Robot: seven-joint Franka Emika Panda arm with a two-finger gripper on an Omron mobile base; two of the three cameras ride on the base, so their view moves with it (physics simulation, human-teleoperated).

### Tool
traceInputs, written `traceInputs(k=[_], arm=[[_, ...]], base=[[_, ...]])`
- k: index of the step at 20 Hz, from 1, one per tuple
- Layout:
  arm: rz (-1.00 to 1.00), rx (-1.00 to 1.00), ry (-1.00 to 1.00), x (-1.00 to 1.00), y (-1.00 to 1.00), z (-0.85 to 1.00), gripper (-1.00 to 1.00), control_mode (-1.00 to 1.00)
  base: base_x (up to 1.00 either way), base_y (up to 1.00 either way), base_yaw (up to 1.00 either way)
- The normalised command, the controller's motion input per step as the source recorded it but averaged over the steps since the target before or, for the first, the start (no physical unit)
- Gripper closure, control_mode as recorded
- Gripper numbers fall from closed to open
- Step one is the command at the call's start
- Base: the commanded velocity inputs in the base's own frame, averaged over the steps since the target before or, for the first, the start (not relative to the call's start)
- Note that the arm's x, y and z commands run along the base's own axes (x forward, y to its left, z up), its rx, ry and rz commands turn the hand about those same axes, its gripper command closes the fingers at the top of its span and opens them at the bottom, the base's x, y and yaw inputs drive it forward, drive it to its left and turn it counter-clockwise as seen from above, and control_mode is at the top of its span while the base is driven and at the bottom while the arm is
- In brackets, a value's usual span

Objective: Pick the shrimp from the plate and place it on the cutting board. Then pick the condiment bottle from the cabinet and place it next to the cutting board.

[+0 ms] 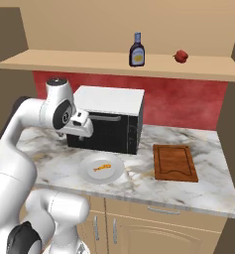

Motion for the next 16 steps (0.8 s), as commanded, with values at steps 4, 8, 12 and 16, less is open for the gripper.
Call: traceInputs(k=[4,8,12,16], arm=[[-0.11,0.00,0.00,0.00,-0.10,-0.19,-1.00,-1.00],[-0.12,0.00,0.03,0.00,-0.12,-0.14,-1.00,-1.00],[-0.13,0.00,0.06,0.00,-0.14,-0.13,-1.00,-1.00],[-0.13,0.00,0.07,0.00,-0.10,-0.14,-1.00,-1.00]], base=[[0.00,0.00,0.00],[0.00,0.00,0.00],[0.00,0.00,0.00],[0.00,0.00,0.00]])
